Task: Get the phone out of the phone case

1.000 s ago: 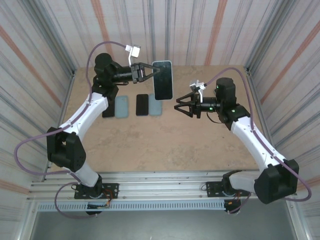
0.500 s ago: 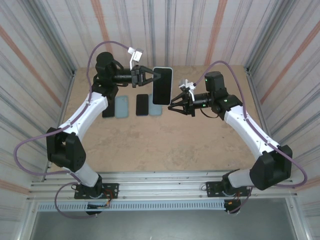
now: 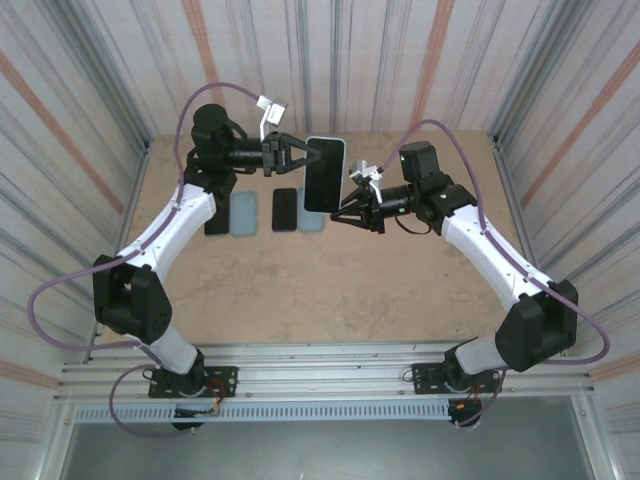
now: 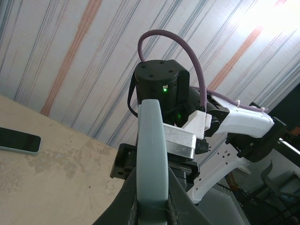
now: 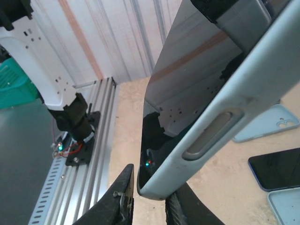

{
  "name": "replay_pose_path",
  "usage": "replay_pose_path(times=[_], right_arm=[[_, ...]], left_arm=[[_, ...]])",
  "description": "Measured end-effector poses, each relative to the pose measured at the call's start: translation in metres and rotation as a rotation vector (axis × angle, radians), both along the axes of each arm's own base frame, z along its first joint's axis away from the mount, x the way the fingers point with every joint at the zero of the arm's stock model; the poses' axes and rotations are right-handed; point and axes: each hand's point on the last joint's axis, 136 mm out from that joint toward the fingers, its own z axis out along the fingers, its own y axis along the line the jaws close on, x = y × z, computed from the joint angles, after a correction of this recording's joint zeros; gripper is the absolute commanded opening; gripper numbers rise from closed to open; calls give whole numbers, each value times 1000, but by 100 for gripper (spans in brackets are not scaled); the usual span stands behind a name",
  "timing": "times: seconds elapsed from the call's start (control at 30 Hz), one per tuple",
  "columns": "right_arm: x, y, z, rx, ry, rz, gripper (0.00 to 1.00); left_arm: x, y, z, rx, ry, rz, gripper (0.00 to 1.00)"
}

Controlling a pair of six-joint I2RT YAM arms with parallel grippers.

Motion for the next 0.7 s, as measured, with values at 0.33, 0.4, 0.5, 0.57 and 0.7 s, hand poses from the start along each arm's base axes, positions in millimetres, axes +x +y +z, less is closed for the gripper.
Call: replay_pose_path(times=[0.33, 0.4, 0.5, 0.57, 0.7], right_arm=[[-3, 3, -4, -28, 6, 24, 14], [-4, 5, -4, -45, -10, 25, 12], [-4, 6, -4, -62, -36, 20, 10], [-3, 7, -4, -72, -51, 15, 10], [0, 8, -8, -101, -83, -6, 9]], left_arm=[[-3, 0, 0, 3, 13, -20, 0], [-5, 1, 0, 4, 22, -29, 0], [-5, 2, 1, 3, 23, -33, 0], [-5, 3, 2, 2, 24, -35, 0], [-4, 4, 2, 1, 36, -28, 0]])
